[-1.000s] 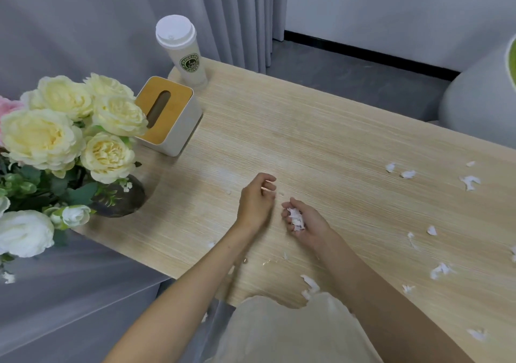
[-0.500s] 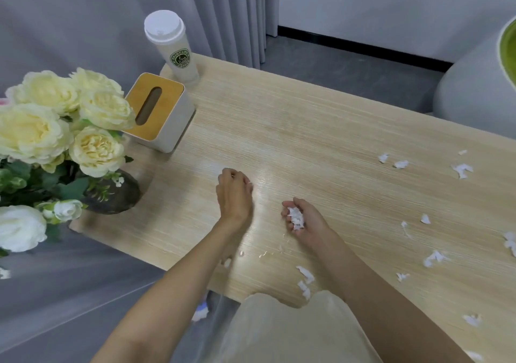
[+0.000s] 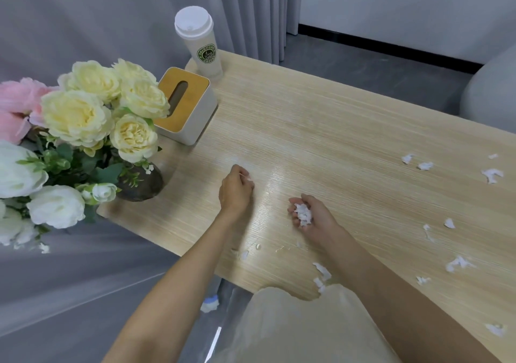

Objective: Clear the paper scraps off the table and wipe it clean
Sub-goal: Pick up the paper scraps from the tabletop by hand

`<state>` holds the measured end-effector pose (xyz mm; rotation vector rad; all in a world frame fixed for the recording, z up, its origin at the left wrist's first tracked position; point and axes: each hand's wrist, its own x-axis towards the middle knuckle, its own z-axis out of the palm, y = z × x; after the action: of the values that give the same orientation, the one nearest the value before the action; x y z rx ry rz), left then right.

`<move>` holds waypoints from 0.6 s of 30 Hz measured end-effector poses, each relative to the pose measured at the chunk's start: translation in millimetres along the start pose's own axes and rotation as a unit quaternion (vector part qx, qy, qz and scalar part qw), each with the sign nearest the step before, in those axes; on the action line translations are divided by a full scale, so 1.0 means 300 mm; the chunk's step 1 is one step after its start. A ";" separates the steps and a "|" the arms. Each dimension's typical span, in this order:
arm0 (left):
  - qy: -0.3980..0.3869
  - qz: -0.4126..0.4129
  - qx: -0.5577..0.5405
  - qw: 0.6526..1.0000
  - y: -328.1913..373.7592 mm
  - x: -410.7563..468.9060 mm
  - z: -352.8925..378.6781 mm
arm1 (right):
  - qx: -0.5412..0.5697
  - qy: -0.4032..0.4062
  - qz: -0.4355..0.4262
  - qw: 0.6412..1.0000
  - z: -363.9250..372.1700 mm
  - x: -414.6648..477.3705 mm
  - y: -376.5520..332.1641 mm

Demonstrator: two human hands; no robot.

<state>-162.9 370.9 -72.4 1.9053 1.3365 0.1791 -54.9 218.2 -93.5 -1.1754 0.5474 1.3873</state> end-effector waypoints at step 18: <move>0.059 0.018 -0.145 0.988 -0.058 -0.294 -0.047 | -0.037 -0.103 0.022 0.994 0.017 -0.097 0.059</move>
<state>-221.4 306.0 -47.2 1.6932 1.2761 0.4840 -78.3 205.5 -71.6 -1.0682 0.3815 1.5574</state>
